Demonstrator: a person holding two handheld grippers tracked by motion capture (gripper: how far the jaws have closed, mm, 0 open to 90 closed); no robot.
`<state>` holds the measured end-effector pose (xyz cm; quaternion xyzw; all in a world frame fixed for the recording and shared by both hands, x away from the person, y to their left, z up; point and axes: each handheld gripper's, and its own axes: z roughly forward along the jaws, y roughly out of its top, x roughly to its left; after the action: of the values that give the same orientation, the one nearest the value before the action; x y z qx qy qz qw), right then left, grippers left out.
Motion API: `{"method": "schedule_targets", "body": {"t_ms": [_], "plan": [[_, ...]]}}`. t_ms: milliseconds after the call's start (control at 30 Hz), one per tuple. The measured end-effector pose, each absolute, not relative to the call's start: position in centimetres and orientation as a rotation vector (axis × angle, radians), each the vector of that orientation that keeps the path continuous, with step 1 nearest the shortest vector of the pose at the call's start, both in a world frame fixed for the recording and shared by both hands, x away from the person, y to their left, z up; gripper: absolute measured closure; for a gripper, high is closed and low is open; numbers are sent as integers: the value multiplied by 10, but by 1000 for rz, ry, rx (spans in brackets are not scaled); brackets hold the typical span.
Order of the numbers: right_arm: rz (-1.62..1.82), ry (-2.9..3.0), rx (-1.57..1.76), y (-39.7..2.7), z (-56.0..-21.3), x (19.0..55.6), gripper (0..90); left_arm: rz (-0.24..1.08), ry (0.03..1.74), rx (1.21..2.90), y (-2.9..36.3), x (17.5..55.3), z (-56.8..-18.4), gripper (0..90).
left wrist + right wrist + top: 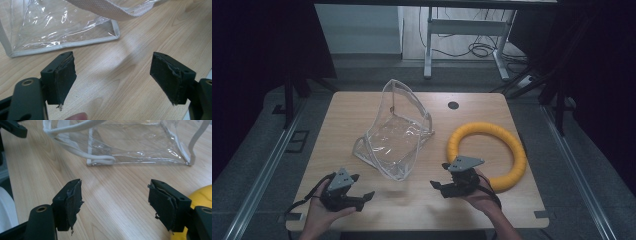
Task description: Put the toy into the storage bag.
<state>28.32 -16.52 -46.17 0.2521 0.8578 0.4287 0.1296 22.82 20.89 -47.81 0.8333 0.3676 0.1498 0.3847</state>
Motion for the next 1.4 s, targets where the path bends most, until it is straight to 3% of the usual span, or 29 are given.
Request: {"method": "schedule_targets", "body": {"t_ms": [467,1400], "plan": [[1170,2551,764,-176,-445,297,282,378,931,2131,207,229,-479,205],[830,2672,788,-197,-449,315,293,370,927,2136,205,229,-479,204]]}}
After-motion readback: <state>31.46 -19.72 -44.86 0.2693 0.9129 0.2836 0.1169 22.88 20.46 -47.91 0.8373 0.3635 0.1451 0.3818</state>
